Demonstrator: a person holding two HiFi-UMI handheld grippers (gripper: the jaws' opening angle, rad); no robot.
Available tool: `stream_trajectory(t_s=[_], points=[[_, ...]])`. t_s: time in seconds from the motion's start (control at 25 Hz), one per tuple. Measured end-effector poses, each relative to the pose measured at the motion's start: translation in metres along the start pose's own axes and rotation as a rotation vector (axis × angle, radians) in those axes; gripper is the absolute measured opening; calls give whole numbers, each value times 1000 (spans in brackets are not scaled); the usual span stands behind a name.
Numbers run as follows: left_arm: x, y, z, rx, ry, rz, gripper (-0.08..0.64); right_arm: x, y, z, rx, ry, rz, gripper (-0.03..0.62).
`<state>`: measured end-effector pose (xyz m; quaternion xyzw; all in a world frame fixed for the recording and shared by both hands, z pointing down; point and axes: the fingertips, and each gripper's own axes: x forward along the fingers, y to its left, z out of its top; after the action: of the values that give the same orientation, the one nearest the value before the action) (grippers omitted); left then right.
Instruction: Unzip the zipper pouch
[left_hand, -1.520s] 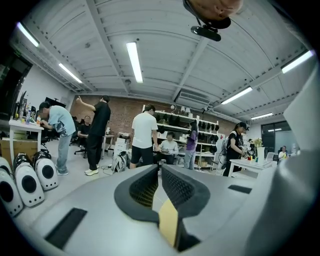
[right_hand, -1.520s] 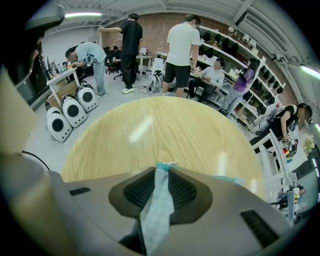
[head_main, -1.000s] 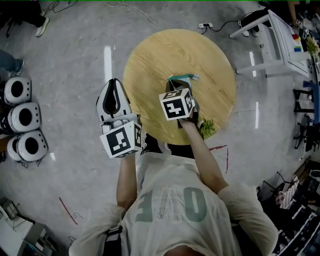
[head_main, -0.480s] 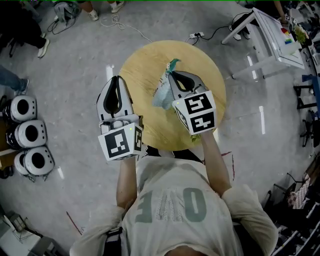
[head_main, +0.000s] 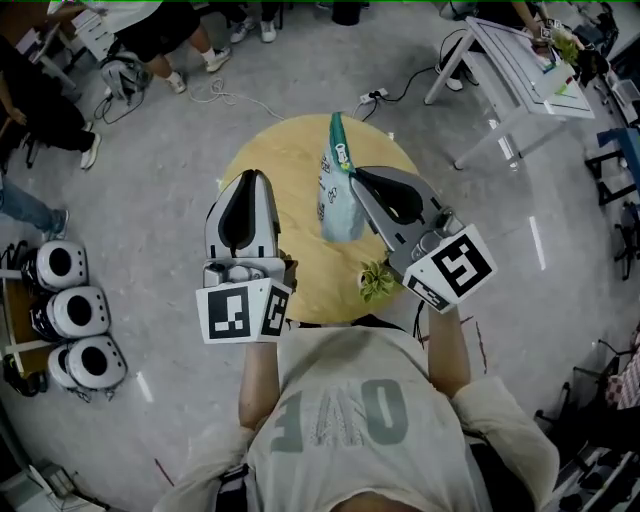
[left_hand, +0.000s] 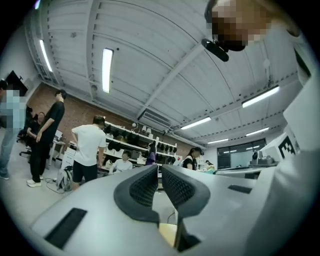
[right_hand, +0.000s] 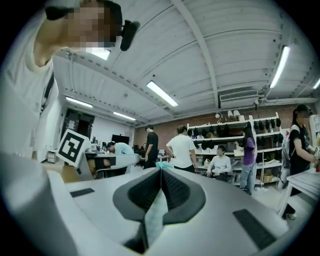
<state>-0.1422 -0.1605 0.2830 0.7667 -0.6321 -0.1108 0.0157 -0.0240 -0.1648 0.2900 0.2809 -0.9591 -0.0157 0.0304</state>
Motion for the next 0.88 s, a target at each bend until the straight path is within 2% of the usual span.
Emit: stream_trajectory(t_s=[0.2,0.28,0.44,0.56,0.68,0.8,0.88], points=[[13,-46,11,-28,3,-165,47,-29,3,6,36,-65,48,34],[16,-59,15,-73,2,-247,48,-35,6,6,33,-71,65,34],[23,-77,21,-238,42,-454,50,-43,14,11,30,-88,131,34],[21,-91,21,-392,124,-665,142,-51,22,19,21,-117,184,34],[12,-105,23,-511,205,-827,165,-58,30,32,-8,-157,234,34],[5,-117,25,-621,270,-946,176,-62,37,38,-38,-158,289,34],[3,-121,25,-668,299,-983,176,-65,40,38,-60,-145,329,34]])
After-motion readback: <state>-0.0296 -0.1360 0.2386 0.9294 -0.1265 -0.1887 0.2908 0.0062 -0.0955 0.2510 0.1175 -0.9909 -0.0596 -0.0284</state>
